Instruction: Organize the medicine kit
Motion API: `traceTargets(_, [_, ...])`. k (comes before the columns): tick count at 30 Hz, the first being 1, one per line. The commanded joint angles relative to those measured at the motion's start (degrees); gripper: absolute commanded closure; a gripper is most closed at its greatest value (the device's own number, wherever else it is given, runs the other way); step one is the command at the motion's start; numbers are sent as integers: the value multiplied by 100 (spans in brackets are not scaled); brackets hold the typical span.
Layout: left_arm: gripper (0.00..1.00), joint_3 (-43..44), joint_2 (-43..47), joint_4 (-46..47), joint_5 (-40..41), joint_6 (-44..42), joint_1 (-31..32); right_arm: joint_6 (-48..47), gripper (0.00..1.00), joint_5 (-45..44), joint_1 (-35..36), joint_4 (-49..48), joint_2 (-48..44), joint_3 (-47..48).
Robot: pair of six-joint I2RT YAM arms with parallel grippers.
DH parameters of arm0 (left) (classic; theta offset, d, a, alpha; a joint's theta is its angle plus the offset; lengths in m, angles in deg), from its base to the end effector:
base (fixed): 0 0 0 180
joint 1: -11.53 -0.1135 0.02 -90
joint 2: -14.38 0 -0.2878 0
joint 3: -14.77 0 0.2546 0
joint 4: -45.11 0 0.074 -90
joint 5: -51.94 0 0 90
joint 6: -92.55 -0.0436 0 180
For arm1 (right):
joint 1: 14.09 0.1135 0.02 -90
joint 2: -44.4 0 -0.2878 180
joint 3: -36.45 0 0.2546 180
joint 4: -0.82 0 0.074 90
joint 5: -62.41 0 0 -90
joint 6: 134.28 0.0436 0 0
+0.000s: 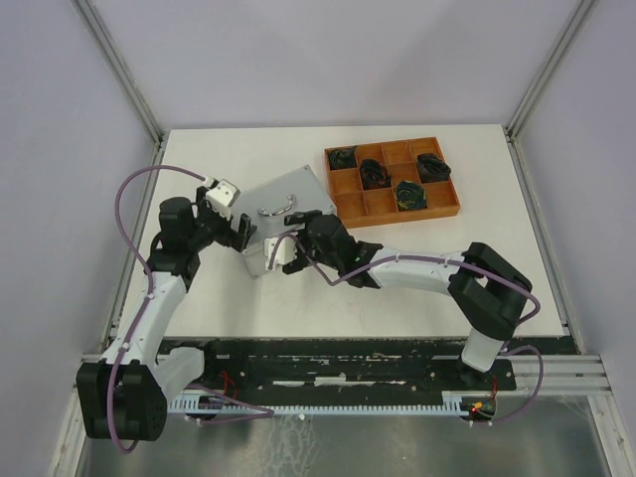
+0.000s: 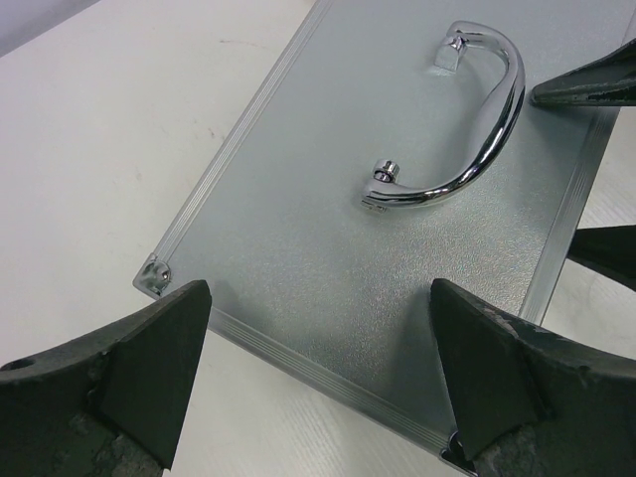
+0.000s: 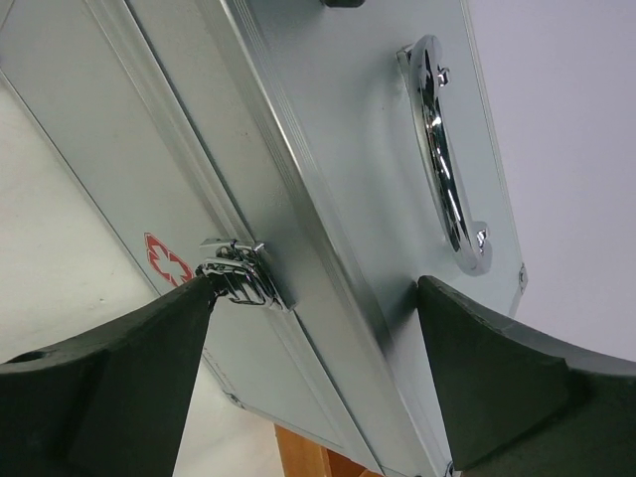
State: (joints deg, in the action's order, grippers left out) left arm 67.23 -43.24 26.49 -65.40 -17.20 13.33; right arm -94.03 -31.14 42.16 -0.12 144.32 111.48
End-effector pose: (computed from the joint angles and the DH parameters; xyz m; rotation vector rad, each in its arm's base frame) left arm 0.2219 -0.0270 0.2882 0.6589 1.8314 -0.2663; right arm 0.2289 0.3377 0.2421 -1.5632 1.2281 0.0118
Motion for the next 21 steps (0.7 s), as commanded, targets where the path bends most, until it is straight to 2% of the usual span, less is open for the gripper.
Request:
traceTargets(1, [2,189,24,2,-180,169,-40,-80,8,-330,57,-385,240,-290])
traceTargets(7, [2,178,35,15,-230,172,-40,-232,7,-658,118,-1607,499,-750])
traceTargets(13, [2,169,92,21,-307,163,-40,-72,10,-849,123,-2179,517,-960])
traceTargets(21, [1,224,120,23,-255,252,-48,48,4,-794,113,-1733,-177,-1071])
